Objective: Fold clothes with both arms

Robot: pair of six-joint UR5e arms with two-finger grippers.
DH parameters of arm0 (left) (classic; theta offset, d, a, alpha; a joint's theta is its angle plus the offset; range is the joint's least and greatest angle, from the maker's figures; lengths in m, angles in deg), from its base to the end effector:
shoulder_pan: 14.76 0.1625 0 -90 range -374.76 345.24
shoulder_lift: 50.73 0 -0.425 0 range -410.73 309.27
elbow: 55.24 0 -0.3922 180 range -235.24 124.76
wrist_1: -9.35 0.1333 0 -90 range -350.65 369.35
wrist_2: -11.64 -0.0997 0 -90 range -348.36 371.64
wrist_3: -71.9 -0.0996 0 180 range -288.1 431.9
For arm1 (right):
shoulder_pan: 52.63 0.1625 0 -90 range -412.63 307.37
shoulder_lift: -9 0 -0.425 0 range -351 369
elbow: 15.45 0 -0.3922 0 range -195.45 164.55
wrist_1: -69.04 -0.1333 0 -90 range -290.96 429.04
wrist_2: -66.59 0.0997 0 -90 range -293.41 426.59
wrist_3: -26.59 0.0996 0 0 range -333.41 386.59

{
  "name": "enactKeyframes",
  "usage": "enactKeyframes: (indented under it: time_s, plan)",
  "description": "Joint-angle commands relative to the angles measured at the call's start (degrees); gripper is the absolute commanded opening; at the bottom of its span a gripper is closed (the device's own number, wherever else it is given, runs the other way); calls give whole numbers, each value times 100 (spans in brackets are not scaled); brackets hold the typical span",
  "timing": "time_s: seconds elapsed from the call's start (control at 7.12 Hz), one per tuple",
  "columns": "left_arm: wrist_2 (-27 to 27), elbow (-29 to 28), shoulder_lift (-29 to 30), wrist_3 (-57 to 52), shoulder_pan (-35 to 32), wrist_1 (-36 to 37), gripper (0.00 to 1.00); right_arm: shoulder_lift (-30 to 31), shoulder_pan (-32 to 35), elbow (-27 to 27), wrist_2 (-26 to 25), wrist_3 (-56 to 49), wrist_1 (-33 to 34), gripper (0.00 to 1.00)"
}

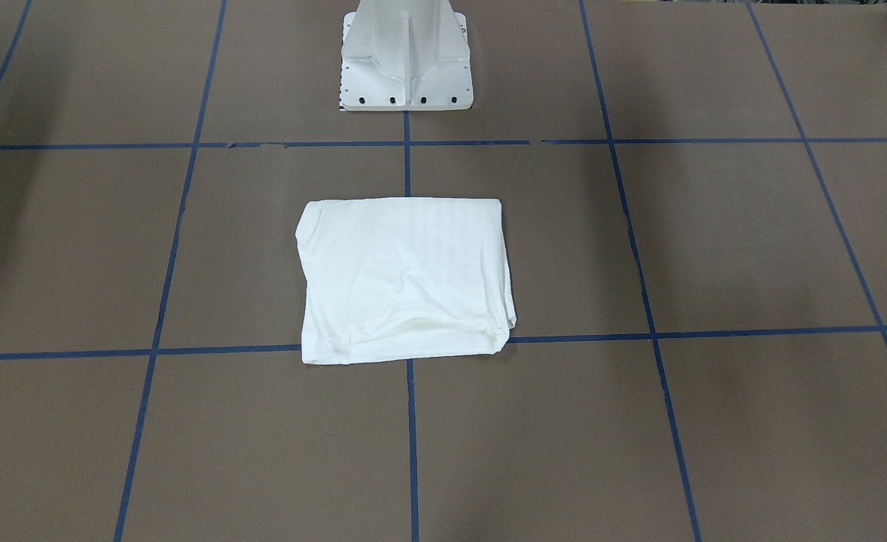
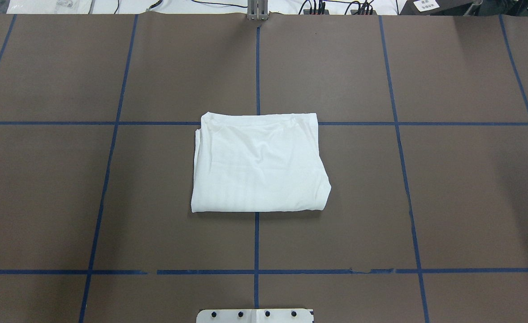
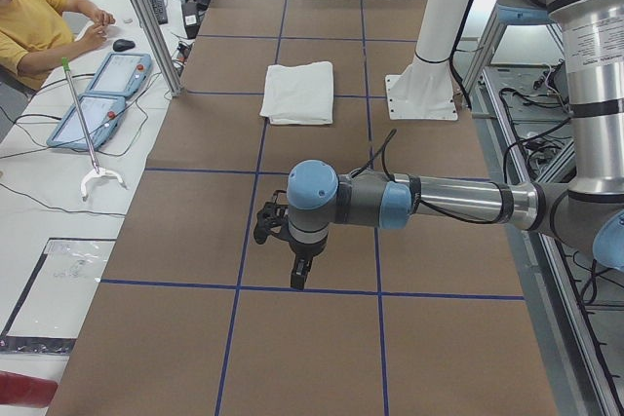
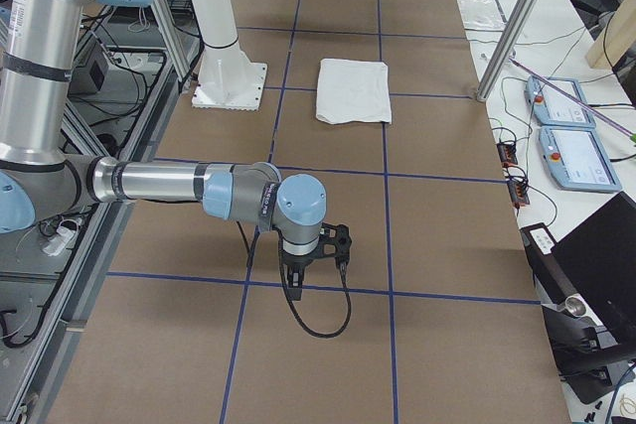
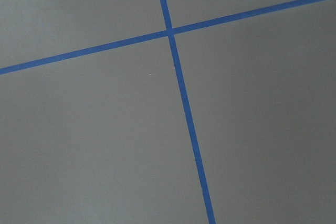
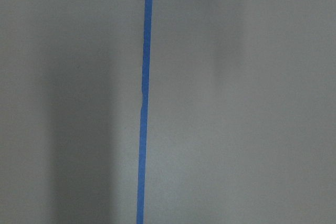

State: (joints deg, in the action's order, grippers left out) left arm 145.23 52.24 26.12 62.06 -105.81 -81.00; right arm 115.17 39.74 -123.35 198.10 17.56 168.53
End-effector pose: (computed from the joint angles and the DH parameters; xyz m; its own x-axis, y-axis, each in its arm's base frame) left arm -0.0719 -0.3984 0.6105 0.7177 0.2126 -0.6631 -0.1059 0.9745 0.1978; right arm 0.0822 -0.3593 0.6462 0.7417 -0.0365 0.6697 0.0764 0.9966 -0.0303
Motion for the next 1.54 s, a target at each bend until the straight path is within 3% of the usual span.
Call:
enactKeyframes:
  time_s: [0.0, 1.4]
  plan:
    - [0, -8, -3, 0, 0, 0, 100, 17, 0, 5, 6, 16, 0, 100]
    - [0, -8, -3, 0, 0, 9, 100, 18, 0, 5, 85, 7, 0, 100]
